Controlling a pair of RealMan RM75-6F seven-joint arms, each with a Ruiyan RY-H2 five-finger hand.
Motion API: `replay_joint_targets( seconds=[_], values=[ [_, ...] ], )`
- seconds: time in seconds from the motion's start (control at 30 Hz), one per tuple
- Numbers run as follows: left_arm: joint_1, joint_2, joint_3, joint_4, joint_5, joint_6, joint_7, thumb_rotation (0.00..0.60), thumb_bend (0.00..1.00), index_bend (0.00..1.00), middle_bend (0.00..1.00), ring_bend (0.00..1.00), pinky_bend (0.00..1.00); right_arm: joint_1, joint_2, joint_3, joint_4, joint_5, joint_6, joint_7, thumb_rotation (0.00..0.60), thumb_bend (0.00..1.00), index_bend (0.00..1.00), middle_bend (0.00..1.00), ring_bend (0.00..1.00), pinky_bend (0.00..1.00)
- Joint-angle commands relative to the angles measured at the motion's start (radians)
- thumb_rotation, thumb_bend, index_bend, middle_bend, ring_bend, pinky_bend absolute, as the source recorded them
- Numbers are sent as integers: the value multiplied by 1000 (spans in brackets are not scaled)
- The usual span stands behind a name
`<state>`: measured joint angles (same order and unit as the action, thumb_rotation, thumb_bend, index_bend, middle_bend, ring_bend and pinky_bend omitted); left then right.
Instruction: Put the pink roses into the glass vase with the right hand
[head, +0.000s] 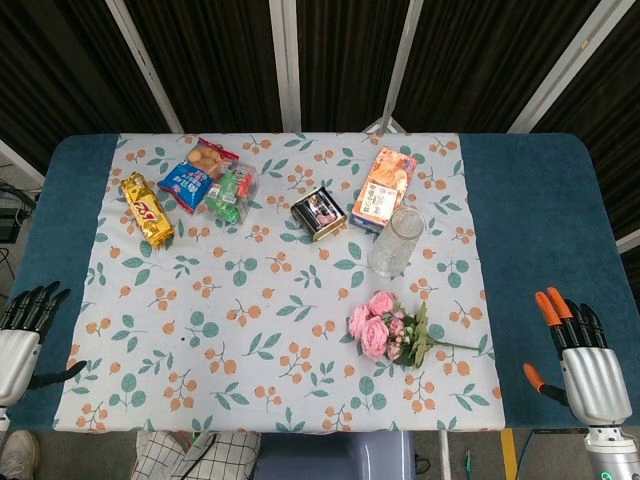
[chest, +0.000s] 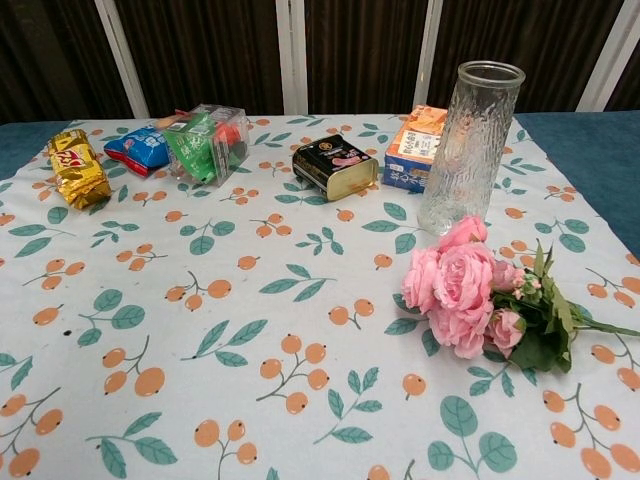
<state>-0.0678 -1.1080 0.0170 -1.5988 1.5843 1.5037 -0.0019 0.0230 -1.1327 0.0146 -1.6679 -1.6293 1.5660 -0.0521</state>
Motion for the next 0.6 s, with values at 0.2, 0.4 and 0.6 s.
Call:
replay_joint_targets(
  seconds=[0.2,0.4,0.6],
  values=[
    [0,2,-4,-4,-12,-4,-14,600,0,0,0,0,0,37,-10,-21,-101,-14,-82,2,600,285,0,0,0,0],
    [0,3,-3,-2,-7,-2,-20,600,0,0,0,0,0,91,-60,-19,-151,0,-186,-72,600,286,0,0,0,0],
    [-1,6,-3,-2,-10,-7,-36,600,0,0,0,0,0,147,-127,11,-176,87,-293,-137,600,287,0,0,0,0]
  ],
)
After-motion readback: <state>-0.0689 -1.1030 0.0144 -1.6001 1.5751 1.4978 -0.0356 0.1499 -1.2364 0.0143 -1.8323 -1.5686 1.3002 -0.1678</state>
